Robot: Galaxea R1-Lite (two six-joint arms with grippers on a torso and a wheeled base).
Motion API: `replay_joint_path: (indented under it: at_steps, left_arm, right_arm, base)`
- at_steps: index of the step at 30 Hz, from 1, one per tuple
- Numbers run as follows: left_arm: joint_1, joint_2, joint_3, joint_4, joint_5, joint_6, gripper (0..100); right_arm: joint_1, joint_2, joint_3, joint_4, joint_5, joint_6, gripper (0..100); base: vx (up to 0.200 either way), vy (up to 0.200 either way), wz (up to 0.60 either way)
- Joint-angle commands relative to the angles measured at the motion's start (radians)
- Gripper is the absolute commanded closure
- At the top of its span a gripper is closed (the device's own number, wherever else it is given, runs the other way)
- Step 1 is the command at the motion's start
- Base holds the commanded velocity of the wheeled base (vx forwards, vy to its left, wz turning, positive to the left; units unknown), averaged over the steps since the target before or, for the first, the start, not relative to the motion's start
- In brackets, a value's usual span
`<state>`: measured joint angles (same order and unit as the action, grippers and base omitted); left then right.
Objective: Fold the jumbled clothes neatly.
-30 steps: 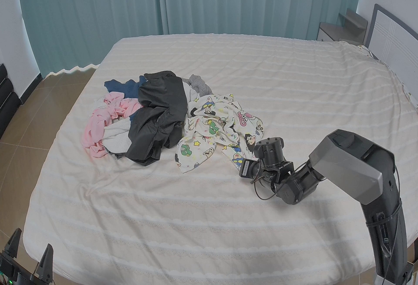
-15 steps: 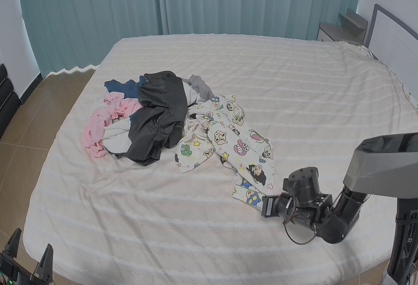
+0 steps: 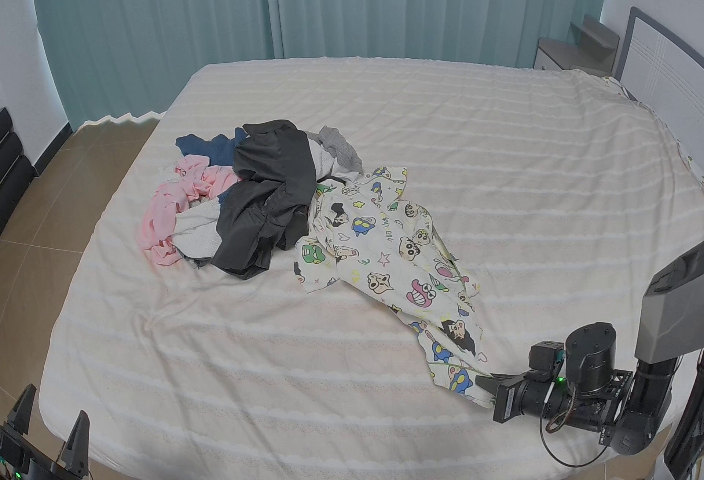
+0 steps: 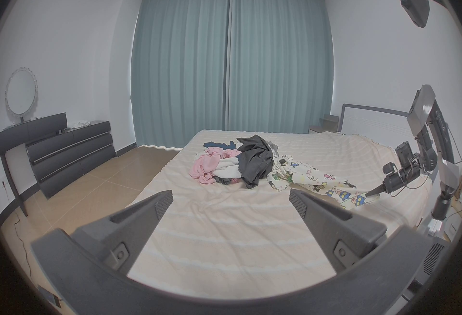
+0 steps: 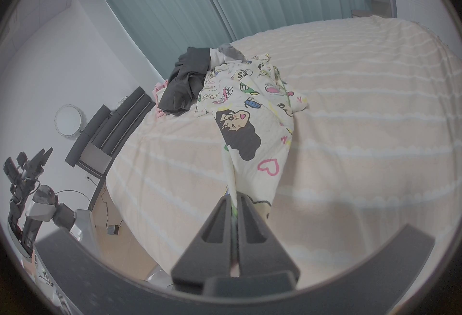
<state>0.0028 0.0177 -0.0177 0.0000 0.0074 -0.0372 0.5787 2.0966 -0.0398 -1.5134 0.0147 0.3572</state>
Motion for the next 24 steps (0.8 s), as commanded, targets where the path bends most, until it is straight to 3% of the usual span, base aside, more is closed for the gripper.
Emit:
replay_joint_path:
  at_steps: [1, 7, 16, 17, 20, 24]
  left_arm:
    - [0.000, -0.018, 0.018, 0.000, 0.000, 0.000, 0]
    - [0.000, -0.018, 0.018, 0.000, 0.000, 0.000, 0]
    - [0.000, -0.018, 0.018, 0.000, 0.000, 0.000, 0]
    - [0.000, -0.018, 0.018, 0.000, 0.000, 0.000, 0]
    - [0.000, -0.018, 0.018, 0.000, 0.000, -0.001, 0]
    - [0.000, -0.018, 0.018, 0.000, 0.000, -0.001, 0]
  right_arm:
    - [-0.031, -0.092, 0.040, 0.128, 0.037, -0.021, 100]
    - [-0.011, 0.019, 0.040, 0.153, 0.045, -0.024, 100]
    - [0.016, 0.247, 0.040, -0.024, 0.090, -0.014, 100]
    - [0.016, 0.257, 0.040, -0.022, 0.090, -0.012, 0]
    - [0.010, 0.249, 0.040, -0.022, 0.091, -0.009, 0]
    - [-0.048, 0.183, 0.015, -0.022, 0.120, 0.077, 0]
  base:
    - [0.000, 0.000, 0.00]
    - [0.000, 0.000, 0.00]
    - [0.000, 0.000, 0.00]
    - [0.000, 0.000, 0.00]
    - [0.000, 0.000, 0.00]
    - [0.000, 0.000, 0.00]
